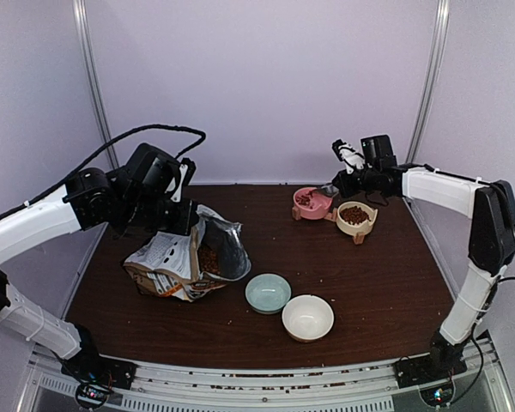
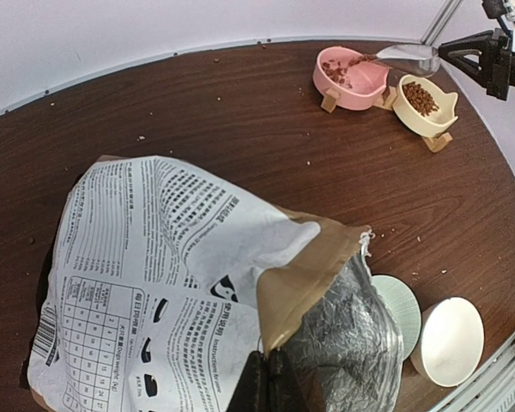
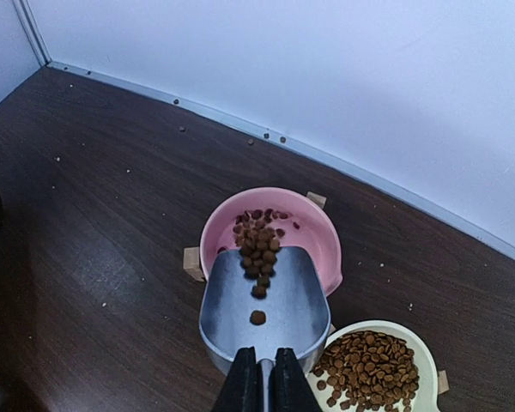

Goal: Serve the pet food

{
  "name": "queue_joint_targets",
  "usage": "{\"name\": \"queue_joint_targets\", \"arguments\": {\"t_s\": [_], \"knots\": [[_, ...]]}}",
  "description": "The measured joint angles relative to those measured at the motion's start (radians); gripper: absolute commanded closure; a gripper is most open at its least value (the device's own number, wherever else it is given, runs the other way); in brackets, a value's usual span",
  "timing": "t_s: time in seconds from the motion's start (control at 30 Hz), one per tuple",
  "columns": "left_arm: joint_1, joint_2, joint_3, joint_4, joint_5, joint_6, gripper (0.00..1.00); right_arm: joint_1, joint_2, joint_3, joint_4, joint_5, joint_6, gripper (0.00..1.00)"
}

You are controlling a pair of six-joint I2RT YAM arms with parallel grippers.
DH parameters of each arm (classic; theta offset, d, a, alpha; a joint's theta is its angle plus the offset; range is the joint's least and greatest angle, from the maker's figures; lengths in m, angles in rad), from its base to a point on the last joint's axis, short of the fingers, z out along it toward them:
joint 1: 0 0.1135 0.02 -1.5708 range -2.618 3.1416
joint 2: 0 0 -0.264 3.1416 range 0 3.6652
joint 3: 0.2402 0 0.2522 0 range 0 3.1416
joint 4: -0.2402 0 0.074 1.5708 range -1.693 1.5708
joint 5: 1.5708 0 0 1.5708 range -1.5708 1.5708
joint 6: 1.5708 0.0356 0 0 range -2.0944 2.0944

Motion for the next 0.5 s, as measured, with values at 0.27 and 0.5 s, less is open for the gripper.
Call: {"name": "queue_joint_targets", "arguments": {"t_s": [0.27,0.5], "knots": [[0.000,0.000,0.000,0.002,0.008,0.005,1.00,-0.003,0.070,0.139,-0.154,0.036,-0.031,1.00],[0.000,0.000,0.000,0.006,0.024,0.011,1.00,-0.003,0.086,0.196,-0.247,0.075,-0.067,1.00]]}}
